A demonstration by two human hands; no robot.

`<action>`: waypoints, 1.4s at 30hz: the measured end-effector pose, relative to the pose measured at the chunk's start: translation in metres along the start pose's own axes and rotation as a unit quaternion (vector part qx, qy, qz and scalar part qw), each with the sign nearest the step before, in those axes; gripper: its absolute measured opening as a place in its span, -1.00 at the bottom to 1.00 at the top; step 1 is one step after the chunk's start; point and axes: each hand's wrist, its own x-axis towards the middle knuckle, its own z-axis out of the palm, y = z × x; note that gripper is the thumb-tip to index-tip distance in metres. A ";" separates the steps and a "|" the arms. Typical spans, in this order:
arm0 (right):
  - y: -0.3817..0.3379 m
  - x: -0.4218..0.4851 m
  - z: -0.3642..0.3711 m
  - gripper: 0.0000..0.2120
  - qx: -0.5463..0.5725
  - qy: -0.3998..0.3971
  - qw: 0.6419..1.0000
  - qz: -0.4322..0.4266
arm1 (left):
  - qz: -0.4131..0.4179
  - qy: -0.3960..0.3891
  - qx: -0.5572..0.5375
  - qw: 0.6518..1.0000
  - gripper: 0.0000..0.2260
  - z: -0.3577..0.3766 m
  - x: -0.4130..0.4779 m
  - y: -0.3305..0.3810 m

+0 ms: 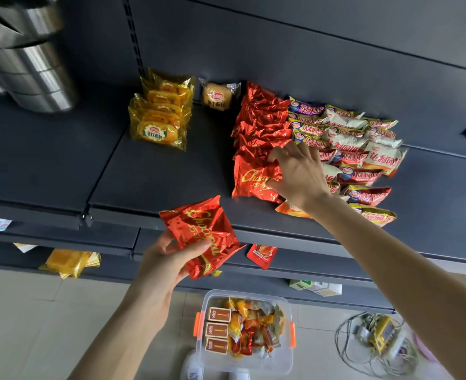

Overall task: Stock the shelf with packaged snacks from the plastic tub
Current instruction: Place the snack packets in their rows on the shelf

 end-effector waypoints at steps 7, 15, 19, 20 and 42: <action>0.015 -0.007 -0.005 -0.53 0.046 -0.009 0.999 0.000 | -0.014 -0.012 -0.010 1.000 -0.69 0.014 0.010 -0.007; 0.013 -0.005 -0.017 -0.72 0.181 0.034 0.983 0.020 | -0.010 -0.019 -0.037 0.999 -0.69 0.037 0.022 -0.017; 0.003 -0.010 -0.037 -0.50 0.289 -0.132 0.947 -0.041 | 0.012 -0.025 -0.049 0.998 -0.73 0.050 0.031 -0.014; 0.001 -0.012 -0.042 -0.45 0.283 -0.188 0.939 -0.051 | 0.017 -0.034 -0.050 0.998 -0.72 0.055 0.032 -0.013; -0.010 -0.020 -0.013 -0.57 0.002 -0.075 0.996 -0.045 | 0.286 -0.014 0.449 0.847 -0.24 0.069 0.111 0.003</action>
